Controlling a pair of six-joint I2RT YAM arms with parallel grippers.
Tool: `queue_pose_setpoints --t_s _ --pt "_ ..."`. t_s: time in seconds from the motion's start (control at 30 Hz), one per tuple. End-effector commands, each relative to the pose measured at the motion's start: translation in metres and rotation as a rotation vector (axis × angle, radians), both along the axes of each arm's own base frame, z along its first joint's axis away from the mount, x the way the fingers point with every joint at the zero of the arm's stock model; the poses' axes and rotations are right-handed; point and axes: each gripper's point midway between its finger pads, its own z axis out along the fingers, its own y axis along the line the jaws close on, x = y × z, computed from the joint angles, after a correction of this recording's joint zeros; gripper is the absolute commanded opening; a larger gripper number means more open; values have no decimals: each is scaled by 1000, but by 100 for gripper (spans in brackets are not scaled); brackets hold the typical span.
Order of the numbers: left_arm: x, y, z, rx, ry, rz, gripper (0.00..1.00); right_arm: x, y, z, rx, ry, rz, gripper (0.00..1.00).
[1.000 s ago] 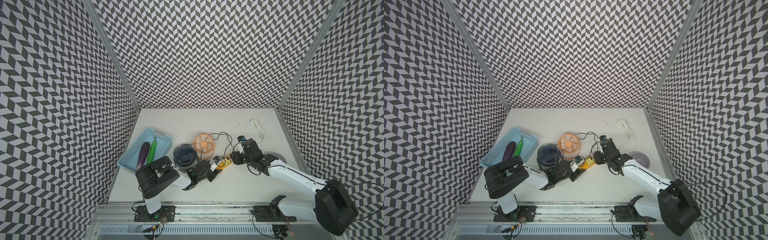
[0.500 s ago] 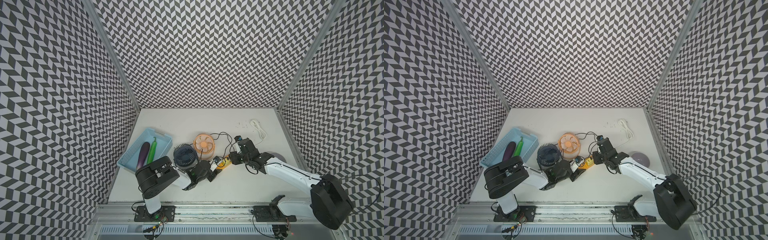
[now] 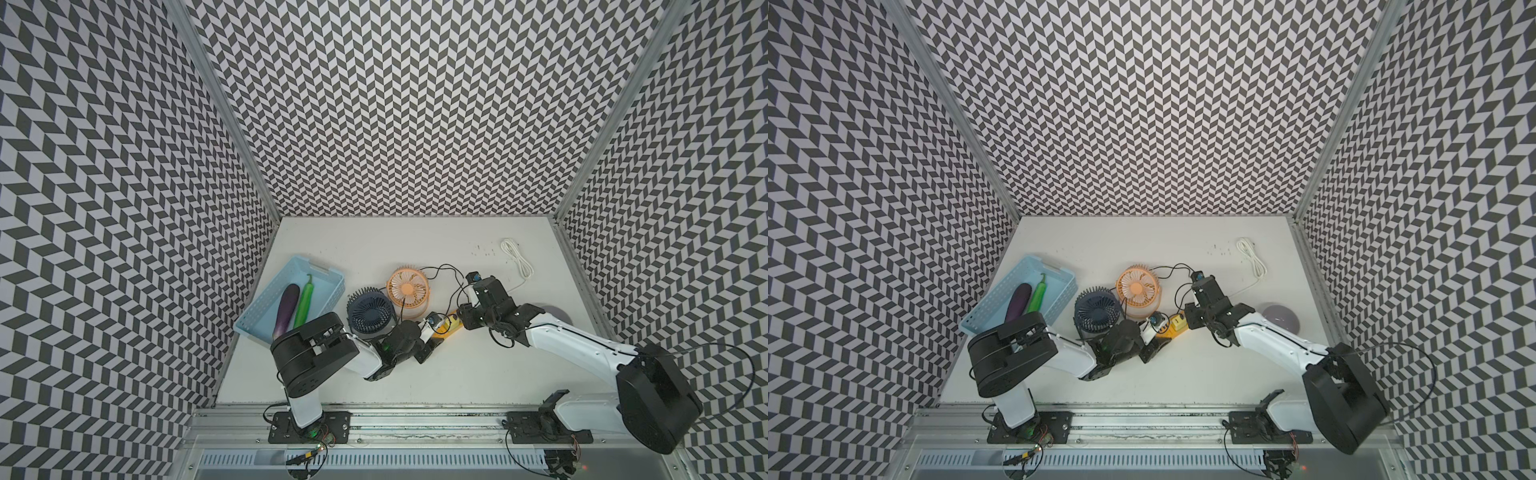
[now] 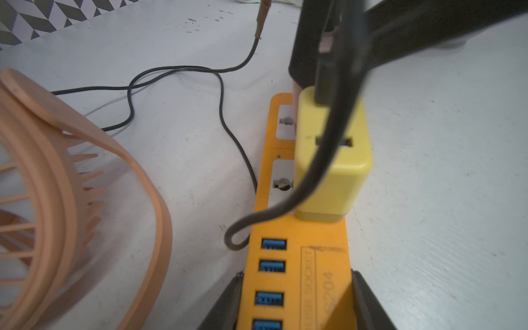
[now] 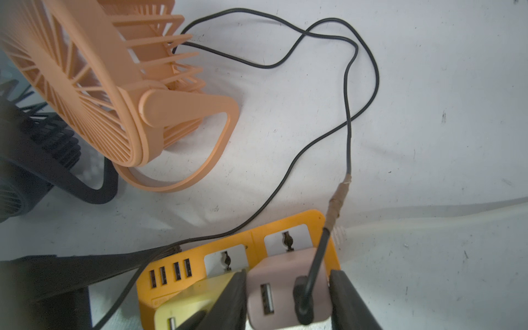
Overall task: Unplug the desk fan from the power strip
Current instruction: Remove the plug from the socket.
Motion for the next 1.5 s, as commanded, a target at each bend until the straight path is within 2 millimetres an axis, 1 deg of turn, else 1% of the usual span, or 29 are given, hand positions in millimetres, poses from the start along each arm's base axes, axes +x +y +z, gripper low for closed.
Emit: queue_pose_setpoints --t_s 0.0,0.23,0.5,0.7,0.77,0.83,0.9,1.13,1.33,1.47 --pt "0 13 -8 47 3 25 30 9 -3 7 6 -35 -46 39" --pt "0 13 -8 46 2 23 29 7 -2 4 5 -22 -37 32" --pt "0 11 -9 45 8 17 29 -2 14 15 34 -56 23 28" --pt "0 10 -8 40 8 16 29 1 10 14 27 -54 -9 28" --pt "0 10 -8 40 9 16 29 4 6 15 33 -55 -33 28" --pt "0 11 -8 40 10 17 29 9 -3 15 51 -46 -65 28" --pt "-1 10 -7 39 10 16 29 12 -5 16 75 -39 -74 28" --pt "-1 10 -8 38 12 15 29 7 3 19 90 -48 -25 26" --pt "0 9 -9 38 14 12 29 2 14 30 105 -88 19 22" --pt "-1 8 -9 35 15 12 29 4 10 33 99 -99 -6 22"
